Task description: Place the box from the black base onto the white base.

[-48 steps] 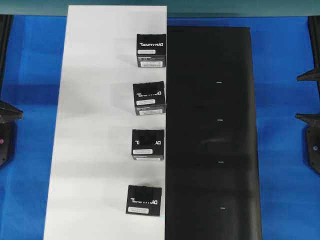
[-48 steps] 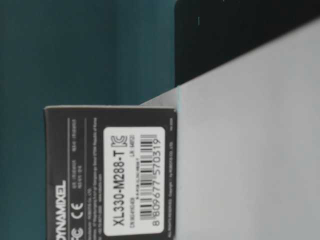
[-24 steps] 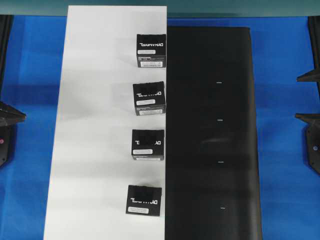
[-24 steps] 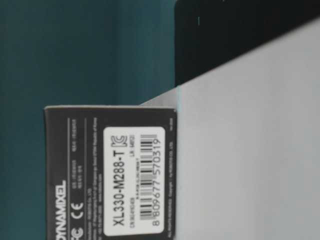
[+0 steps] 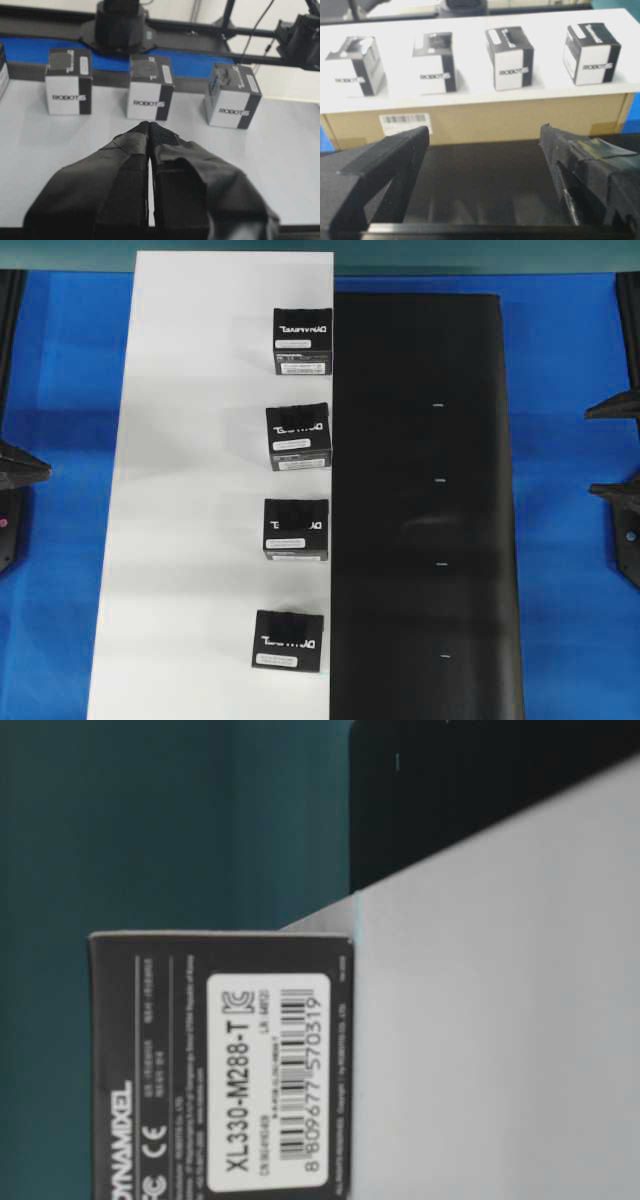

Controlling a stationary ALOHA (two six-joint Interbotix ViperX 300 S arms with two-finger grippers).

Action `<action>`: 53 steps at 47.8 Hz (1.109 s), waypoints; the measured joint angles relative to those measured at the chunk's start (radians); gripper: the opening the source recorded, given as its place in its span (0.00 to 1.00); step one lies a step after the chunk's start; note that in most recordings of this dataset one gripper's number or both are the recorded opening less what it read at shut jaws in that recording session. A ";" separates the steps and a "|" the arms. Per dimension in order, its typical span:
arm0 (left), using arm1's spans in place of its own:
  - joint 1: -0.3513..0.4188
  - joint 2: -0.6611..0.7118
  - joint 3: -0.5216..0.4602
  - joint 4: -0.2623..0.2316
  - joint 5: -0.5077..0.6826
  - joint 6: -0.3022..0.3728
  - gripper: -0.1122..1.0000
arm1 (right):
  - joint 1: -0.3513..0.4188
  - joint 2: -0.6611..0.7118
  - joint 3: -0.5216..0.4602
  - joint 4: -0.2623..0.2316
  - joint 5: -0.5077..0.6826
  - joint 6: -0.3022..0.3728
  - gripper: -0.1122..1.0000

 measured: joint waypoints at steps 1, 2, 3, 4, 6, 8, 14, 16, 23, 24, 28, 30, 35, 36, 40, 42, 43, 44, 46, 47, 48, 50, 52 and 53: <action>0.000 0.000 0.000 0.000 0.000 -0.003 0.10 | 0.000 0.000 0.000 0.000 -0.002 0.002 0.99; 0.000 -0.002 0.000 0.000 0.000 -0.003 0.10 | 0.000 0.000 0.000 0.002 -0.002 0.005 0.99; 0.000 -0.002 0.000 0.000 0.000 -0.003 0.10 | 0.000 0.000 0.000 0.002 -0.002 0.006 0.99; 0.000 -0.002 0.000 0.000 0.000 -0.003 0.10 | 0.000 0.000 0.000 0.003 -0.002 0.008 0.99; 0.000 -0.003 0.000 0.000 0.000 -0.003 0.10 | 0.002 -0.002 0.002 0.002 -0.002 0.012 0.99; 0.000 -0.006 0.000 0.000 0.000 -0.003 0.10 | 0.000 -0.003 0.002 0.002 -0.002 0.012 0.99; 0.000 -0.009 0.000 0.000 0.000 -0.003 0.10 | 0.000 -0.014 0.009 0.003 -0.003 0.012 0.99; 0.000 -0.009 0.000 0.000 -0.003 -0.003 0.10 | 0.000 -0.021 0.009 0.003 -0.005 0.015 0.99; 0.000 -0.011 0.000 0.000 -0.005 -0.003 0.10 | 0.000 -0.037 0.012 0.003 -0.008 0.015 0.99; 0.000 -0.009 0.000 0.000 -0.005 -0.003 0.10 | 0.000 -0.038 0.012 0.003 -0.006 0.015 0.99; 0.000 -0.009 0.000 0.000 -0.005 -0.003 0.10 | 0.000 -0.040 0.020 0.003 -0.008 0.015 0.99; 0.000 -0.009 0.000 0.000 -0.005 -0.005 0.10 | 0.002 -0.040 0.025 0.003 -0.006 0.015 0.99; 0.000 -0.009 0.000 0.000 -0.003 -0.005 0.10 | 0.005 -0.037 0.038 0.003 -0.012 0.017 0.99; -0.002 -0.011 0.000 0.000 -0.005 -0.003 0.10 | 0.005 -0.037 0.041 0.003 -0.012 0.015 0.99; 0.000 -0.009 0.000 0.000 -0.005 -0.005 0.10 | 0.005 -0.035 0.049 0.003 -0.023 0.015 0.99; 0.000 -0.009 0.000 0.000 -0.003 -0.005 0.10 | 0.005 -0.035 0.052 0.003 -0.026 0.015 0.99; -0.002 -0.009 0.000 0.000 -0.005 -0.005 0.10 | 0.005 -0.035 0.054 0.003 -0.028 0.015 0.99; 0.000 -0.009 0.000 0.000 -0.005 -0.005 0.10 | 0.005 -0.035 0.054 0.003 -0.031 0.015 0.99; 0.000 -0.009 0.000 0.000 -0.005 -0.003 0.10 | 0.005 -0.035 0.055 0.003 -0.032 0.017 0.99; 0.000 -0.009 0.002 0.000 -0.005 -0.003 0.10 | 0.005 -0.035 0.057 0.003 -0.034 0.015 0.99; 0.000 -0.009 0.002 0.000 -0.005 -0.005 0.10 | 0.005 -0.035 0.057 0.003 -0.034 0.015 0.99; 0.000 -0.009 0.005 0.000 -0.005 -0.003 0.10 | 0.005 -0.035 0.058 0.003 -0.034 0.017 0.99; 0.000 -0.009 0.006 0.000 -0.005 -0.005 0.10 | 0.005 -0.035 0.060 0.003 -0.035 0.017 0.99; 0.000 -0.009 0.005 0.000 -0.005 -0.005 0.10 | 0.006 -0.035 0.061 0.003 -0.034 0.017 0.99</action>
